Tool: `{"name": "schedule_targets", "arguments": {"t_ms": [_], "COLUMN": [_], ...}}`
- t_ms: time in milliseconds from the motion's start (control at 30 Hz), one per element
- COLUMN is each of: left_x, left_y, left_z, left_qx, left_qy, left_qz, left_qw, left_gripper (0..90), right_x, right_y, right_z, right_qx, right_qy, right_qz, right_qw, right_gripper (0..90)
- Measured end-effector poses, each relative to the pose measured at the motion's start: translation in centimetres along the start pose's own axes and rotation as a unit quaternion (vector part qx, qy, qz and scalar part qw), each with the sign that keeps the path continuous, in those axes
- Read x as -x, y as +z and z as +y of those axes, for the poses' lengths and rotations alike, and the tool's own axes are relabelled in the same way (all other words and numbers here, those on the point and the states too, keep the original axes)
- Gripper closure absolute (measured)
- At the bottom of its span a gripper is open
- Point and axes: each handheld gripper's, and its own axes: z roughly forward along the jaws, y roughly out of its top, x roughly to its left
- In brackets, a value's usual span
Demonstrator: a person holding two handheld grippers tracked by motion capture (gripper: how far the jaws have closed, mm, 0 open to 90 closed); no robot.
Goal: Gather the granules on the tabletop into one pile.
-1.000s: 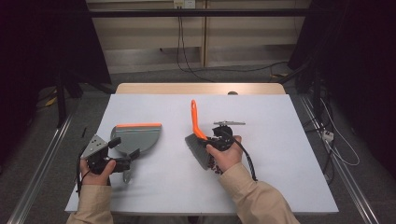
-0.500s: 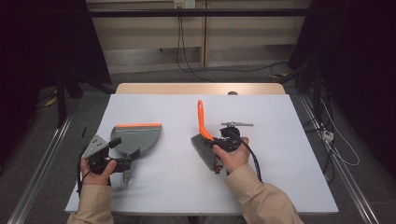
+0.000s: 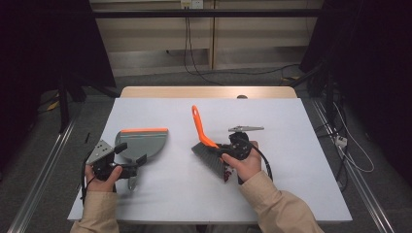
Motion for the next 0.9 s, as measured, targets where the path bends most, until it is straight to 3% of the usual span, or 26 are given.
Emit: {"name": "schedule_targets", "arguments": {"t_ms": [367, 800, 900], "left_x": [0.1, 0.1, 0.1], "left_y": [0.1, 0.1, 0.1], "left_z": [0.0, 0.0, 0.0], "left_qx": [-0.004, -0.004, -0.002], "left_qy": [0.002, 0.002, -0.001], "left_qz": [-0.001, -0.001, 0.000], "left_qw": [1.0000, 1.0000, 1.0000], "left_gripper": [6.0, 6.0, 6.0], "right_x": [0.4, -0.2, -0.2], "right_y": [-0.3, -0.2, 0.1], "right_z": [-1.3, -1.4, -1.6], "right_qx": [-0.030, -0.038, -0.045], "right_qy": [-0.043, -0.083, -0.104], "right_qz": [0.043, 0.050, 0.044], "right_qw": [0.9977, 0.9946, 0.9925], "right_gripper": [71.4, 71.4, 71.4]}}
